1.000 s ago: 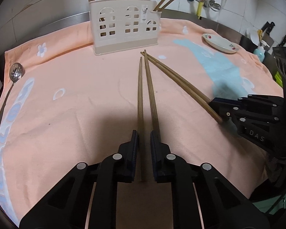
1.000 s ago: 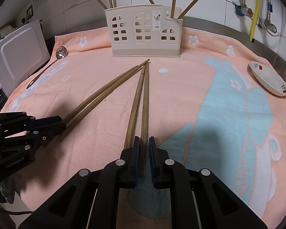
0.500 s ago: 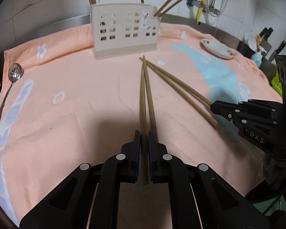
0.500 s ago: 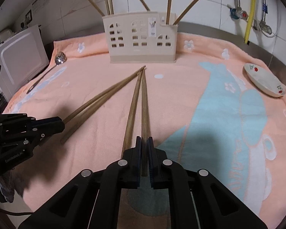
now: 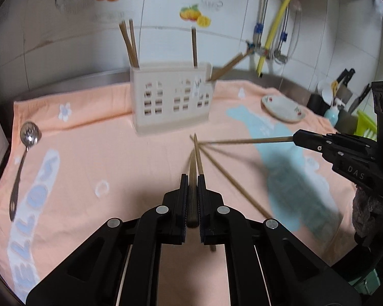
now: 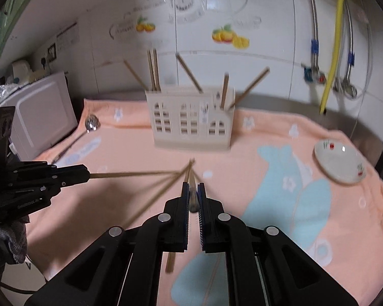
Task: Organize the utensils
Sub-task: 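Lift the left tool's chopstick over the holder while the right tool carries its chopstick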
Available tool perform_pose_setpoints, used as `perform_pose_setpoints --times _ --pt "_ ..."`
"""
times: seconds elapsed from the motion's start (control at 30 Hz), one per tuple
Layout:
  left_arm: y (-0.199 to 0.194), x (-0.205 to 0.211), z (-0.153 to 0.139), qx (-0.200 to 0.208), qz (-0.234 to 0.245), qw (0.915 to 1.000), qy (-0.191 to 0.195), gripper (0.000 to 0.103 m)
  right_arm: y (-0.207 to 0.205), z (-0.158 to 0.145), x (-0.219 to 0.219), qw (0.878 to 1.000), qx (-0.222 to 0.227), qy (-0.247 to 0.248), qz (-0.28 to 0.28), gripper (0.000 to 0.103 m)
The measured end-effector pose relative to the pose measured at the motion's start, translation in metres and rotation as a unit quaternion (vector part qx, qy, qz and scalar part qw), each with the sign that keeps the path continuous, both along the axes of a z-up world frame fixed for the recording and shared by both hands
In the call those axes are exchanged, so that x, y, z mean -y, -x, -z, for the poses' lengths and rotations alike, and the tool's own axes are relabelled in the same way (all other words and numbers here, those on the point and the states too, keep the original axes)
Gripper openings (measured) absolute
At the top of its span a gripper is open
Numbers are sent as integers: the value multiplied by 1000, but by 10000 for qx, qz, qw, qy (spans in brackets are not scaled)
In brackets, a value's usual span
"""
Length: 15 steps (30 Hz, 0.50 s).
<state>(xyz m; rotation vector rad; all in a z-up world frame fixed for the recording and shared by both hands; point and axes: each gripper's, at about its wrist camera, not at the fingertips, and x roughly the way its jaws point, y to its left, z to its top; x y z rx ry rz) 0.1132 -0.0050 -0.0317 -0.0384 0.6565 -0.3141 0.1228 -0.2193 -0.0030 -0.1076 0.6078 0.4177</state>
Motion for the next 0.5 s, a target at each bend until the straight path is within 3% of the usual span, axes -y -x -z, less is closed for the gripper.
perform_pose_setpoints --times 0.5 --pt "-44 -10 -68 415 190 9989 40 6 -53 -90 -14 9979 563 170 -270 6"
